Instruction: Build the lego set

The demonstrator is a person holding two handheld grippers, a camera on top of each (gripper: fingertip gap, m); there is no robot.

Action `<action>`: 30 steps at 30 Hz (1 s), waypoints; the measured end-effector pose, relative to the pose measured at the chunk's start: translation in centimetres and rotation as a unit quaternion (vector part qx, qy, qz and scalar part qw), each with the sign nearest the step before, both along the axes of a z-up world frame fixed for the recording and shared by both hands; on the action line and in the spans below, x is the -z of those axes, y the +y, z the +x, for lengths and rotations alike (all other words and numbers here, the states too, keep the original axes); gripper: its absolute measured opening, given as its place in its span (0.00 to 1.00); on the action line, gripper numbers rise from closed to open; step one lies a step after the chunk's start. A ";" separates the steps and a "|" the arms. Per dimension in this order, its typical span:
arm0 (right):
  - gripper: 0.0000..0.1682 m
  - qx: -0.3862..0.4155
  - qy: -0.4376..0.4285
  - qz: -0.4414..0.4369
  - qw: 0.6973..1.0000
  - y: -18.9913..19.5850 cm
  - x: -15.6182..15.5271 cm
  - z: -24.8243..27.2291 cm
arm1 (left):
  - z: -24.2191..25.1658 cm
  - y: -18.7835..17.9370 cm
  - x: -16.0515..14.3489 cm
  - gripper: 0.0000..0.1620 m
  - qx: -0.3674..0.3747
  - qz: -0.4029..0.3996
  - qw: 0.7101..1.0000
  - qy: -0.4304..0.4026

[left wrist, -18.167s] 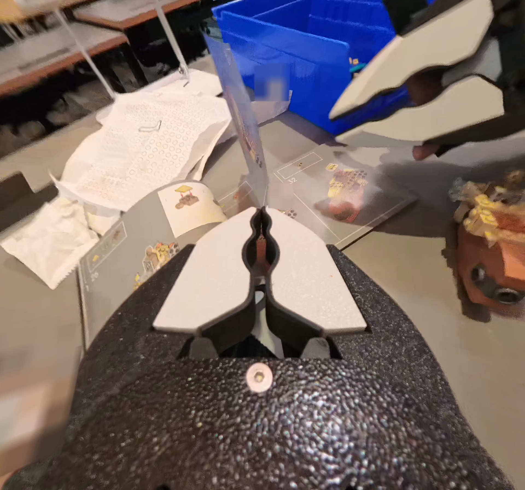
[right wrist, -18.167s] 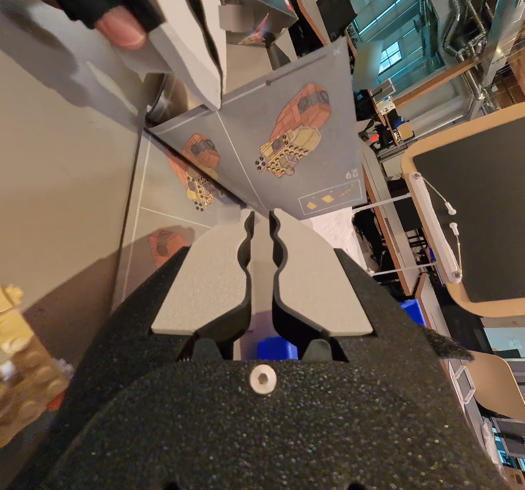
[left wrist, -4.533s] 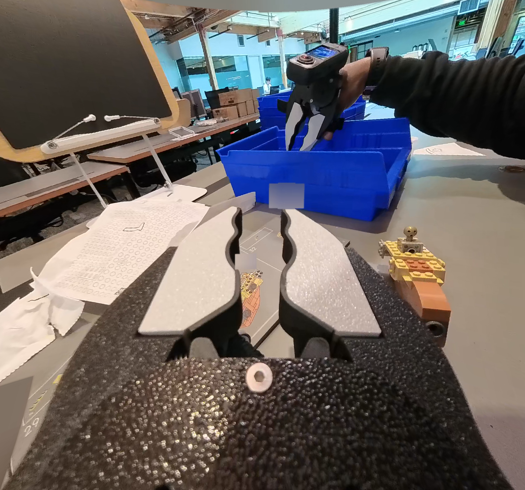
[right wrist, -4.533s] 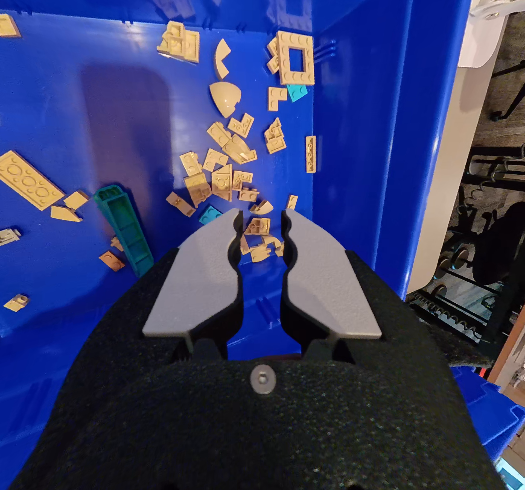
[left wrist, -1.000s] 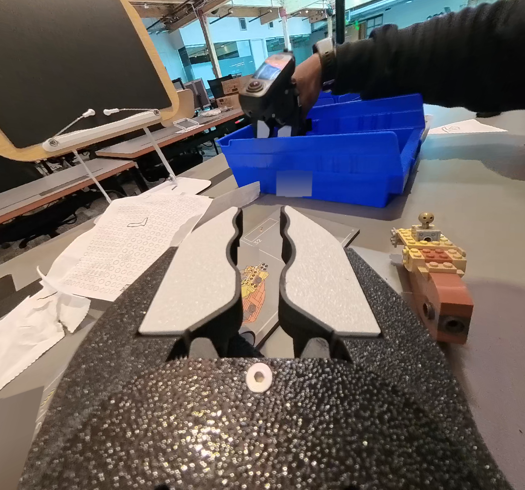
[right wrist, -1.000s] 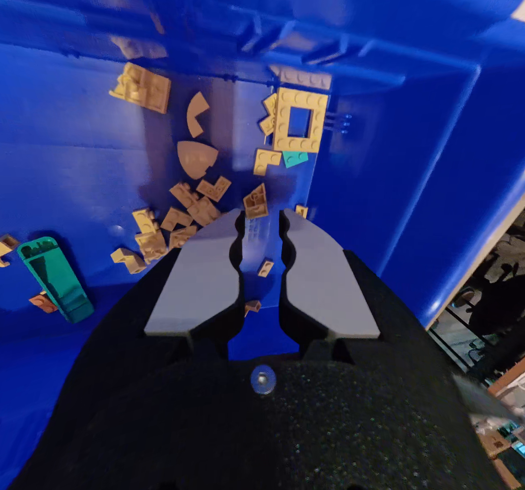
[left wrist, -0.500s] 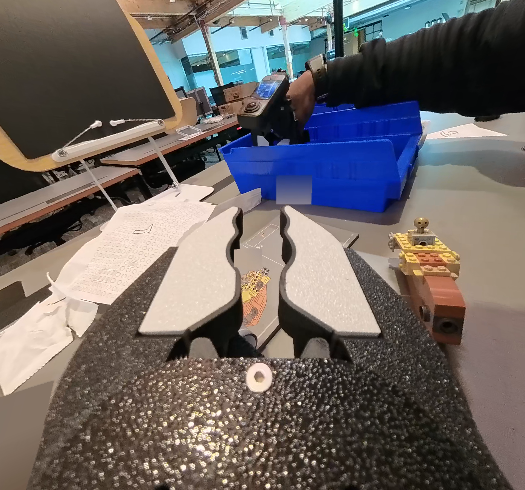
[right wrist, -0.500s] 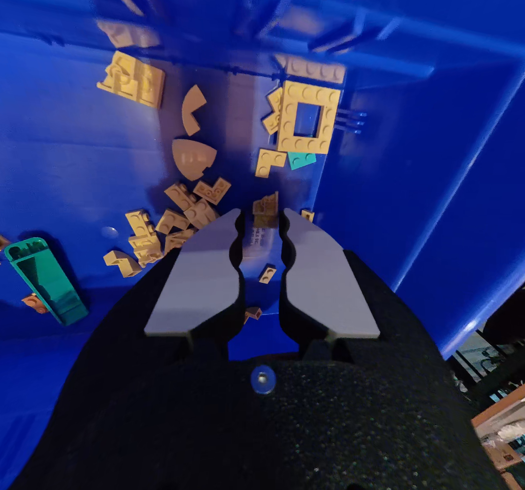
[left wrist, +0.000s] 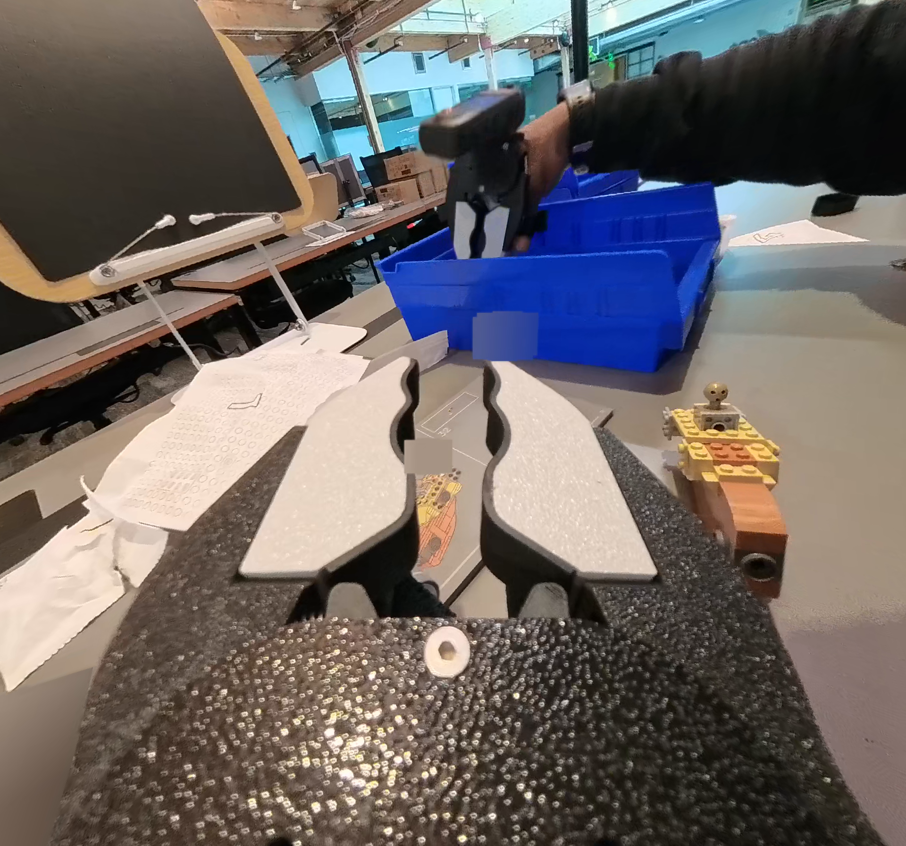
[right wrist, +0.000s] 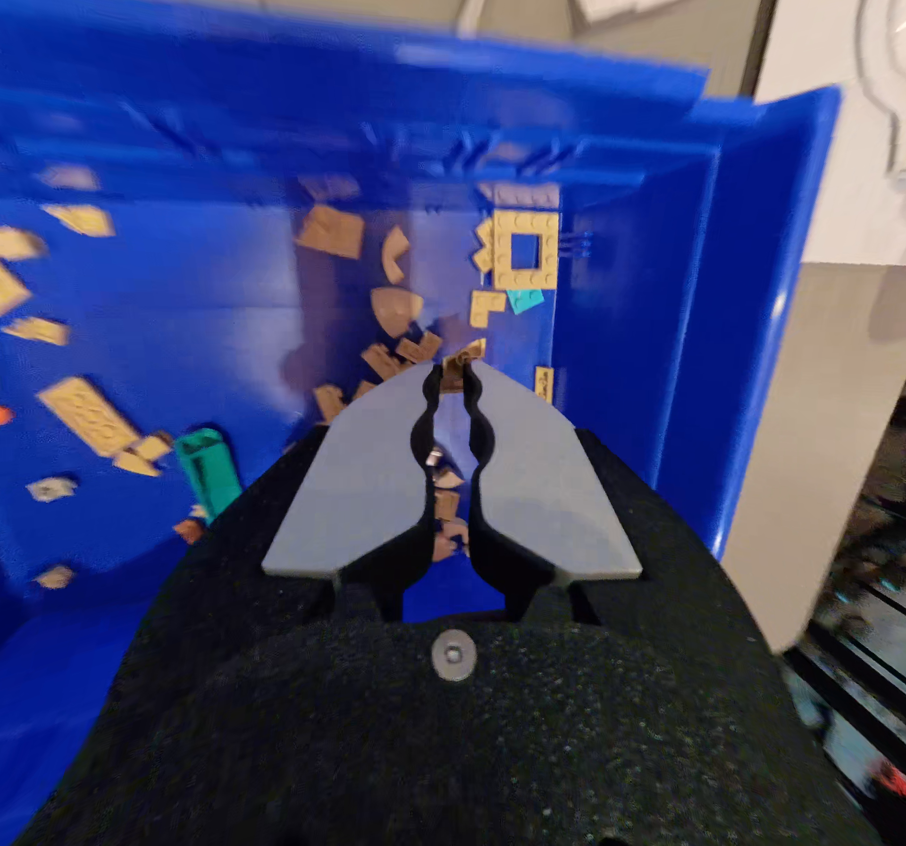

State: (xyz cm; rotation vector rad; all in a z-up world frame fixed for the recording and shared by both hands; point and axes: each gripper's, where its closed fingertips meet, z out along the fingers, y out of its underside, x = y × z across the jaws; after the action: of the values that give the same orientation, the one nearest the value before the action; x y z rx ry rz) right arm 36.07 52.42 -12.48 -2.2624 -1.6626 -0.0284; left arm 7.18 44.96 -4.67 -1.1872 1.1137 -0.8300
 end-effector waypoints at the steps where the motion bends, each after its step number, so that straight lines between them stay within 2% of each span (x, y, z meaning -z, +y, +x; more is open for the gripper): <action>1: 0.05 0.006 0.037 0.002 0.999 -0.5 -1.0 -0.9 | 0.0 -0.1 -0.1 0.15 0.002 0.000 1.000 -0.001; 4: 0.05 0.016 0.172 0.011 0.985 -2.3 -5.0 -4.6 | 0.1 -0.5 -0.3 0.15 0.008 -0.005 1.000 -0.001; 7: 0.05 -0.007 0.312 0.008 0.950 -4.9 -9.7 -9.2 | 0.0 -0.8 -1.0 0.15 0.015 -0.015 1.000 -0.012; 11: 0.05 -0.054 0.492 -0.010 0.869 -8.5 -16.1 -14.8 | -0.2 -1.2 -2.0 0.15 0.027 -0.035 0.999 -0.030; 15: 0.05 -0.090 0.600 -0.015 0.795 -10.7 -19.9 -18.8 | -0.4 -1.9 -2.9 0.15 0.042 -0.043 0.997 -0.044; 18: 0.05 -0.103 0.636 -0.014 0.765 -11.5 -20.6 -21.3 | -0.6 -2.5 -3.6 0.15 0.051 -0.043 0.996 -0.054; 23: 0.05 -0.082 0.664 -0.023 0.743 -11.1 -19.8 -24.7 | -1.3 -3.1 -4.1 0.15 0.055 -0.034 0.996 -0.059; 27: 0.05 -0.049 0.669 -0.024 0.741 -10.7 -19.0 -27.4 | -2.6 -3.4 -4.3 0.15 0.047 -0.037 0.996 -0.068; 30: 0.05 -0.055 0.663 -0.032 0.746 -11.7 -18.3 -30.3 | -4.3 -3.6 -4.1 0.15 0.030 -0.038 0.996 -0.070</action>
State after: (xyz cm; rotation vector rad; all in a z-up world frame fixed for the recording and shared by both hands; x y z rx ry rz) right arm 5.81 40.76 5.79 -1.3930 -0.8997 1.3304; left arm 2.90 41.38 -0.62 -1.1439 1.0148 -0.9948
